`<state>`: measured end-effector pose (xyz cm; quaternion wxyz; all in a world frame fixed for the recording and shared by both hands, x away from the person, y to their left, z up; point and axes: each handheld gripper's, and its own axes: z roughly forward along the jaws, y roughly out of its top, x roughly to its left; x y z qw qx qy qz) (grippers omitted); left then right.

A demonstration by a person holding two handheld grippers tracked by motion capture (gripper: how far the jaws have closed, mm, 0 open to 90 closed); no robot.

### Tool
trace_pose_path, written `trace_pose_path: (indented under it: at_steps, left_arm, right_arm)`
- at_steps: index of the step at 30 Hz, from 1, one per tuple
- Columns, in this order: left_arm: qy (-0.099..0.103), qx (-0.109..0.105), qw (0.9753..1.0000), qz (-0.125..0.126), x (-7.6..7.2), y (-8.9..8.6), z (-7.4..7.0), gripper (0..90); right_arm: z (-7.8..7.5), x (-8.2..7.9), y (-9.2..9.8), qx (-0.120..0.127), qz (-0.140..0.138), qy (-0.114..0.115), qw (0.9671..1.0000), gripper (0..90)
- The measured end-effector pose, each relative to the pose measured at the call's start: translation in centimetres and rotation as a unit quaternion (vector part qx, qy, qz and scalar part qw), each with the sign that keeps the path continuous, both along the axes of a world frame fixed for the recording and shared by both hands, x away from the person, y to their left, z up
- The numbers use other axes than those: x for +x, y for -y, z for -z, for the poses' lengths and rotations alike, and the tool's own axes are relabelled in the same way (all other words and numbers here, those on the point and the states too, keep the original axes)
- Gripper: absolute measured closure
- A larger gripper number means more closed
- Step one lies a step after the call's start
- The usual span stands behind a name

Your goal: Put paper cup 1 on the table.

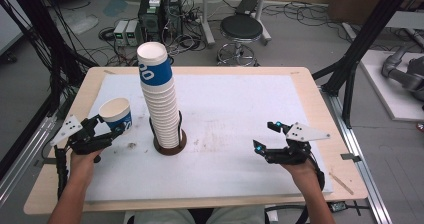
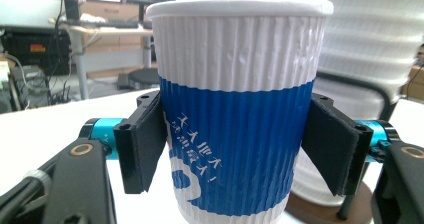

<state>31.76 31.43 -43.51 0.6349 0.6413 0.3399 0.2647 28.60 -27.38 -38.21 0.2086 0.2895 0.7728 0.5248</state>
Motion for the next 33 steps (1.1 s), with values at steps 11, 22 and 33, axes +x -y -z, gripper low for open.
trace_pose_path:
  at_steps: [11, 22, 33]
  left_arm:
    - [-0.044, 0.049, 0.9972, -0.034, 1.2, 0.1, 1.3, 29.3]
    - [-0.079, 0.116, 0.9873, -0.075, 1.6, 0.9, 1.6, 28.8]
    - [-0.115, 0.13, 0.9801, -0.095, 1.1, 1.1, 1.2, 27.6]
  right_arm:
    - [0.0, -0.1, 0.1, -0.003, 0.002, -0.002, 1.0, 19.5]
    - [0.1, 0.0, 0.1, -0.005, -0.001, -0.002, 1.0, 19.5]
    - [0.1, -0.3, 0.4, -0.003, 0.002, -0.005, 1.0, 19.4]
